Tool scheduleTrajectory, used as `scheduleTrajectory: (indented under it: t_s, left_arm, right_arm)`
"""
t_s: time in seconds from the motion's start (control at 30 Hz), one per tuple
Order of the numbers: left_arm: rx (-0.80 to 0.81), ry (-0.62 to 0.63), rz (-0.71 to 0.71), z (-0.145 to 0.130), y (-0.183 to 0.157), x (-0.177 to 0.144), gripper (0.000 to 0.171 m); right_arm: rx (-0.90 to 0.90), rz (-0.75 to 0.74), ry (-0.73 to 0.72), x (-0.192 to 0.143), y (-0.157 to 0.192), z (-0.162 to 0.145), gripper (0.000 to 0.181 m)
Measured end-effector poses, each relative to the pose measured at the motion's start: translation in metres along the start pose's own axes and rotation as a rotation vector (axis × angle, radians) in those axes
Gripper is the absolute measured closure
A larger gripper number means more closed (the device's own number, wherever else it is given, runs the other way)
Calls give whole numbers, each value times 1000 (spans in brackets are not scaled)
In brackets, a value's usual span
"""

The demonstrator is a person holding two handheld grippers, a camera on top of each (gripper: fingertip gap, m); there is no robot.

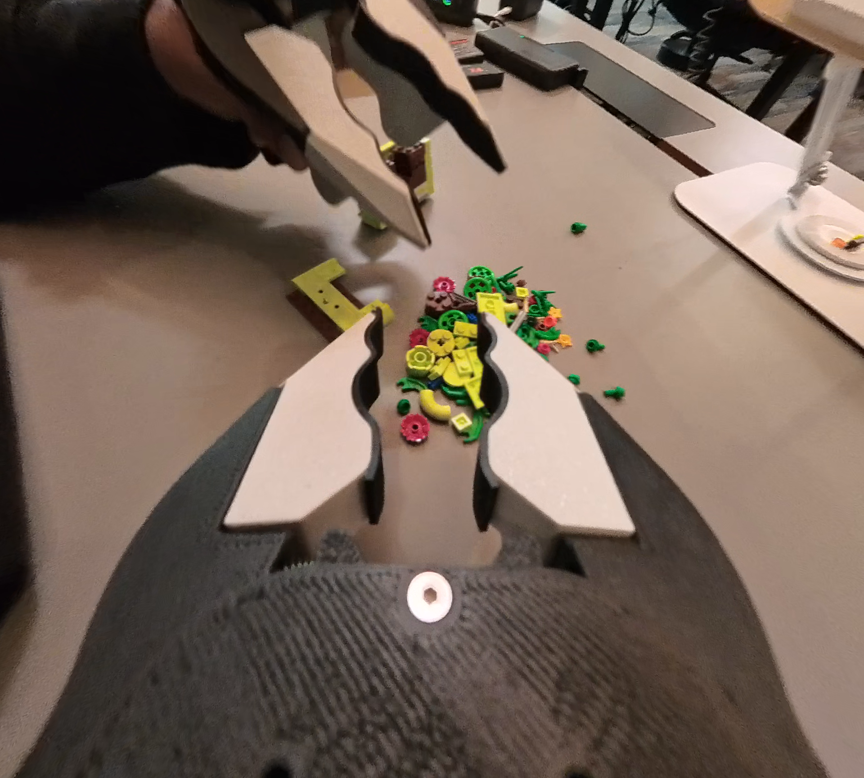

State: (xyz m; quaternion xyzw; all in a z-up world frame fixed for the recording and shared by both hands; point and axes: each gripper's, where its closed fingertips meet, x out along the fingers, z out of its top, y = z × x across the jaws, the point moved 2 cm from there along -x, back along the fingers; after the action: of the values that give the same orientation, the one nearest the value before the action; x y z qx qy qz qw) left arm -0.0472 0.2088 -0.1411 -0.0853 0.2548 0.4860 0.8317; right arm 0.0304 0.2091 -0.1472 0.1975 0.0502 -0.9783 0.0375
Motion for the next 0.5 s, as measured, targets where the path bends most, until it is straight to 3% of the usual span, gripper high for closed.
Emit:
scheduleTrajectory:
  t_s: [0.1,0.2,0.37,0.5]
  left_arm:
    - [17,-32,-49,-8,-8,-25,123]
    - [61,7,-134,-34,-32,-37,127]
    - [188,128,-187,-75,-61,-39,132]
    - [121,182,-197,-85,-55,-34,126]
  right_arm:
    - [-38,36,8,5,12,-1,143]
    - [-78,67,31,17,23,-5,144]
    - [-167,125,103,40,40,-11,154]
    - [-208,249,165,61,57,-13,150]
